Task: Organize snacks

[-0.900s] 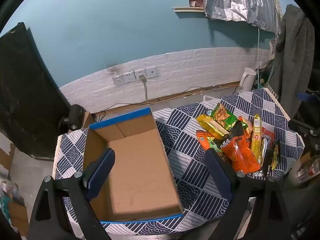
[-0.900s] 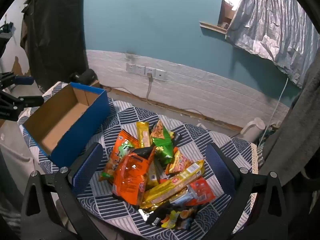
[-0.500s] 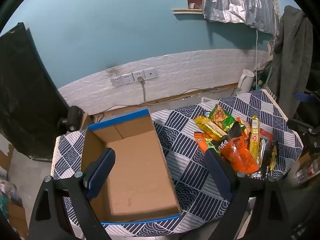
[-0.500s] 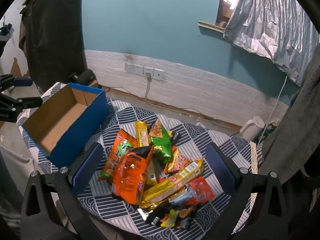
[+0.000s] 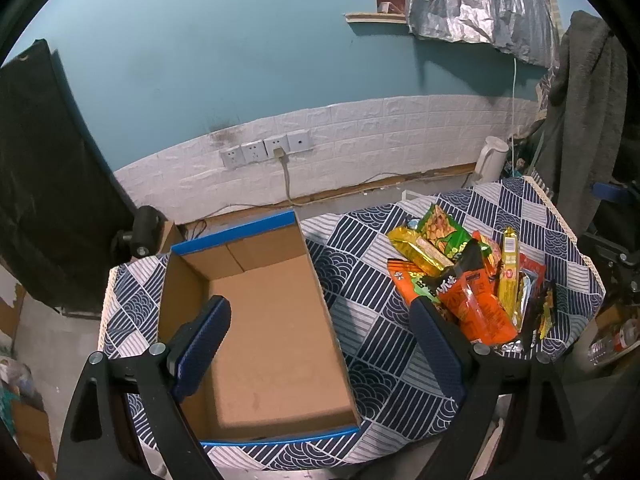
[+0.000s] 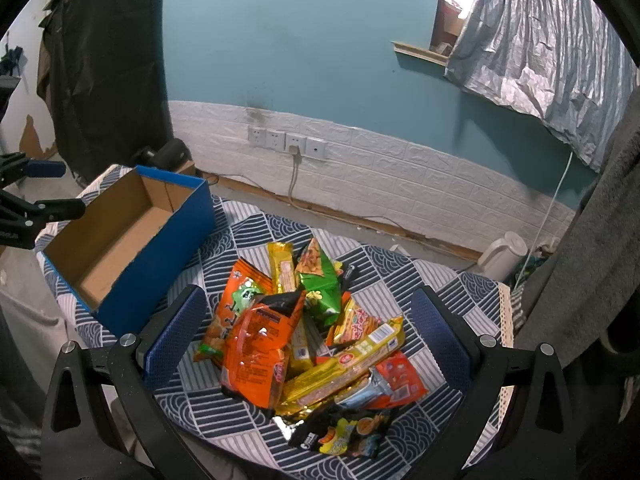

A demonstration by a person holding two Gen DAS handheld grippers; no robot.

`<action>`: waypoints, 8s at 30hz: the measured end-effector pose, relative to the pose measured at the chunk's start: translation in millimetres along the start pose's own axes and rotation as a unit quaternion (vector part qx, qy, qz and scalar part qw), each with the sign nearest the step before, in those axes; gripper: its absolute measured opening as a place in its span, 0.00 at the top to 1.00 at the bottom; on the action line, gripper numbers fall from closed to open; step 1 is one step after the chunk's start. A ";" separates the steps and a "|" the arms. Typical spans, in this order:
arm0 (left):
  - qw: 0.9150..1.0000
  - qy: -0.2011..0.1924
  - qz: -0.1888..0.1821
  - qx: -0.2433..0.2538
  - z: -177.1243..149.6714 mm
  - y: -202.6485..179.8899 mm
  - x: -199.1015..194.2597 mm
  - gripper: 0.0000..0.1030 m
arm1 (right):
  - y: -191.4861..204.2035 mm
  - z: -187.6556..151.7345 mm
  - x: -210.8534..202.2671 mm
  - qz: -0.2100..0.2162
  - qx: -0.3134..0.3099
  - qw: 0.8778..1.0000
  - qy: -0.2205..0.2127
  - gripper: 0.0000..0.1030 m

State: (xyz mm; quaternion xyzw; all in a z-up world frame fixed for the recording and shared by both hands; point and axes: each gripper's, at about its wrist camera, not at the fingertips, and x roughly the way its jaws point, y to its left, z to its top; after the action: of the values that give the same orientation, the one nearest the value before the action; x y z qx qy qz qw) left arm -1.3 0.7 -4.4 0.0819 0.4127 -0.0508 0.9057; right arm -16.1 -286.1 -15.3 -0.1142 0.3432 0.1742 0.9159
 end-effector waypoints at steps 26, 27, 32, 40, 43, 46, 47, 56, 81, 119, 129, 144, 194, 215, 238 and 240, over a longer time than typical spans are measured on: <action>1.000 0.004 -0.005 0.008 -0.8 -3.8 0.0 0.10 | 1.5 0.5 0.1 -0.001 -0.005 1.000 0.001 0.02; 1.000 0.004 -0.005 0.009 -0.2 -4.4 0.2 0.10 | 1.4 0.5 -0.3 -0.001 -0.005 1.000 0.001 0.02; 1.000 0.005 -0.006 0.011 -0.7 -5.4 0.8 0.10 | 0.9 0.4 -1.1 -0.001 -0.005 1.000 0.002 0.02; 1.000 0.006 -0.006 0.013 -1.6 -6.8 1.0 0.10 | 1.4 -0.3 -1.3 -0.001 -0.006 1.000 0.003 0.02; 1.000 0.006 -0.006 0.015 -1.7 -7.2 1.6 0.10 | 1.5 -0.1 -1.2 -0.001 -0.006 1.000 0.004 0.03; 1.000 0.007 -0.008 0.012 -1.8 -6.7 2.1 0.10 | 1.7 -1.5 -1.5 -0.001 -0.007 1.000 0.005 0.02; 1.000 0.008 -0.008 0.012 -1.8 -6.6 2.3 0.10 | 1.8 -1.4 -1.3 -0.001 -0.007 1.000 0.005 0.02; 1.000 0.009 -0.009 0.020 -1.0 -10.9 3.7 0.10 | -2.2 -3.8 0.4 -0.002 -0.003 1.000 0.010 0.03; 0.997 0.045 -0.035 0.046 -6.3 -52.9 35.5 0.10 | -37.2 -28.2 15.4 -0.024 0.042 0.998 0.046 0.03; 0.977 0.162 -0.073 0.114 -39.6 -141.0 146.1 0.10 | -66.0 -170.8 151.9 0.007 0.141 0.951 0.274 0.03; 0.975 0.178 -0.086 0.104 -32.2 -148.8 159.0 0.10 | -82.9 -171.7 152.4 0.042 0.165 0.948 0.270 0.26; 0.970 0.203 -0.119 0.050 -13.7 -159.8 170.3 0.10 | -99.9 -156.7 100.4 0.012 0.157 0.962 0.223 0.26; 0.981 0.112 -0.136 0.078 12.1 -128.5 123.4 0.51 | -68.4 -52.1 71.7 -0.025 0.060 0.990 0.125 0.26; 0.993 0.012 -0.042 0.113 25.0 -38.5 60.1 0.51 | 24.4 30.2 75.6 0.024 -0.004 0.995 0.093 0.26; 0.997 0.056 0.046 0.020 -20.9 96.8 88.2 0.51 | 167.0 83.4 138.5 0.140 -0.054 0.982 0.117 0.26; 0.997 0.065 0.045 0.012 -25.7 104.6 93.0 0.51 | 179.1 84.0 148.1 0.155 -0.058 0.978 0.125 0.26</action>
State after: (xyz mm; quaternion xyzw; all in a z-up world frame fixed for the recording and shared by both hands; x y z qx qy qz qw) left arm 57.3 106.0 -80.2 0.1141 0.4663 -0.0092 0.8772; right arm 66.4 -59.3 -68.3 -0.1335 0.4581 0.3185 0.8191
